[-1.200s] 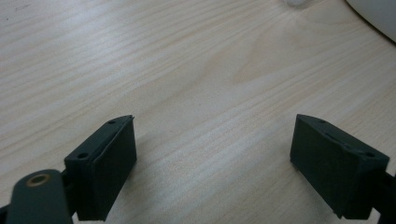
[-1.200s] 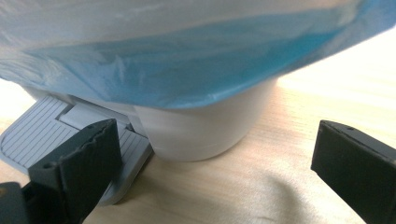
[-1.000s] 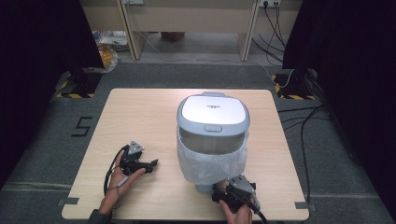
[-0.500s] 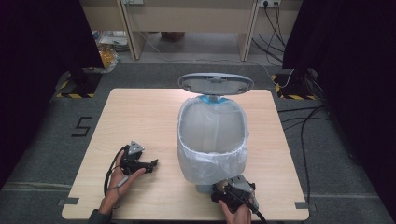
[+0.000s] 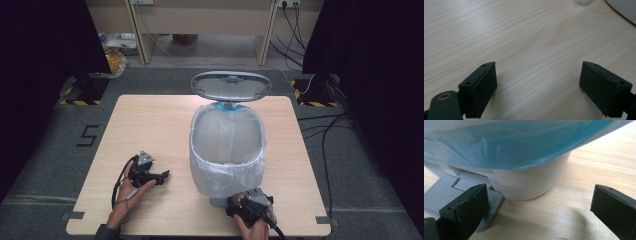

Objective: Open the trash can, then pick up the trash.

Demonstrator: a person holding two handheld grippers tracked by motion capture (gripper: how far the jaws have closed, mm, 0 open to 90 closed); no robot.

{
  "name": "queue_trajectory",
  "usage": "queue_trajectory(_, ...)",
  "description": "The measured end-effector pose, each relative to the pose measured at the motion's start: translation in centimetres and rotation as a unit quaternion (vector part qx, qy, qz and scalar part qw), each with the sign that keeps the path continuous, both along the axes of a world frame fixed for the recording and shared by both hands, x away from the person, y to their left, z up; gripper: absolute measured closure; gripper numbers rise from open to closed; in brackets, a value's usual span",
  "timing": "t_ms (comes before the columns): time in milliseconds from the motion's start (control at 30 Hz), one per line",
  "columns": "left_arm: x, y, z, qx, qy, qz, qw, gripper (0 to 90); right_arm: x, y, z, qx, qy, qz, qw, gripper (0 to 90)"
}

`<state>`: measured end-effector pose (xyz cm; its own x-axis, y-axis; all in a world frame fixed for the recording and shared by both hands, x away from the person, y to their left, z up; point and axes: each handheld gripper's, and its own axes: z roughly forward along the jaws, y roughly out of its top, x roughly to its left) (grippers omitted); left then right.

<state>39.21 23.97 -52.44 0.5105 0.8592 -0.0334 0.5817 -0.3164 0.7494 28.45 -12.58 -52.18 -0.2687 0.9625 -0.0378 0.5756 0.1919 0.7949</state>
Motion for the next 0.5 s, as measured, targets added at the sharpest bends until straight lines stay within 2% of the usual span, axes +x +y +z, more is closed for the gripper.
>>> queue_trajectory(333, 0.1, -0.11, 0.0, -0.001, 0.001, 0.005, 1.0, 12.6, -0.04, 0.02, 0.01, -0.002, -0.002, 0.0, 1.0, 1.9)
queue_trajectory(467, 0.37, -0.18, 0.05, -0.003, 0.001, 0.012, 0.9999, 14.8, -0.04, 0.05, 0.01, -0.003, -0.003, -0.001, 1.0, 1.9)
queue_trajectory(500, 0.68, -0.3, 0.07, -0.012, 0.002, 0.009, 0.9999, 15.0, -0.04, 0.04, 0.02, -0.003, -0.002, -0.001, 1.0, 1.9)
